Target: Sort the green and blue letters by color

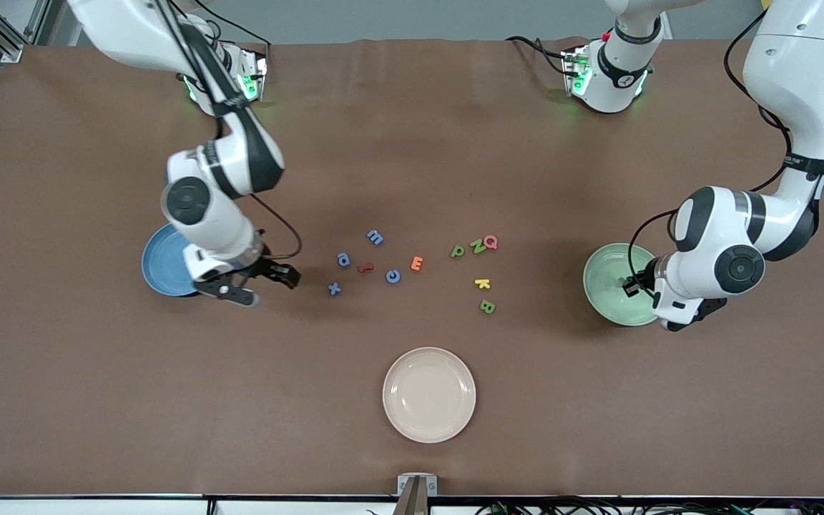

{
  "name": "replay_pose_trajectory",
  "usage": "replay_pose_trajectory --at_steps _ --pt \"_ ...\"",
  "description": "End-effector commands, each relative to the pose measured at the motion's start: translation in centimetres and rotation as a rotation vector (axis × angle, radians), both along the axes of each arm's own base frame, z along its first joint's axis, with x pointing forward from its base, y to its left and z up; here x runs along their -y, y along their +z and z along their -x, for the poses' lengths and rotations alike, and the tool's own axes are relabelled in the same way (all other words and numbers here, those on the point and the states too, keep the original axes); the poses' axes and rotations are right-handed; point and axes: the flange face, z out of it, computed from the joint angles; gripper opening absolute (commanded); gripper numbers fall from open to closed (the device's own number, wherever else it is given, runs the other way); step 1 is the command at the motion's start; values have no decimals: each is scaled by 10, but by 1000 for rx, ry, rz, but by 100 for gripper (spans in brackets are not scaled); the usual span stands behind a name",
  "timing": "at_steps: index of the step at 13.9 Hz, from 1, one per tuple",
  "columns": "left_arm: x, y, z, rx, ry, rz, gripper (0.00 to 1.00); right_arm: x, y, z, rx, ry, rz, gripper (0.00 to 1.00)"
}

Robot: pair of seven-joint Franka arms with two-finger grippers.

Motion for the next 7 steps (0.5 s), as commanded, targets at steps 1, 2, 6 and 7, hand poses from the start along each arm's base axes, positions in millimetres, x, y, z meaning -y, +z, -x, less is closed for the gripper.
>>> replay_pose_trajectory --at_steps 1,2,6,7 --pt "10 20 1 37 -18 -13 100 -24 -45 0 27 -45 -11 93" --pt "27 30 -4 58 -26 1 100 -33 -53 -2 27 -60 -11 93" --pt "99 49 -19 115 75 24 100 -60 -73 -4 22 -51 -6 91" --pt "121 45 -21 117 104 26 100 -65 -75 -2 20 -33 -3 91"
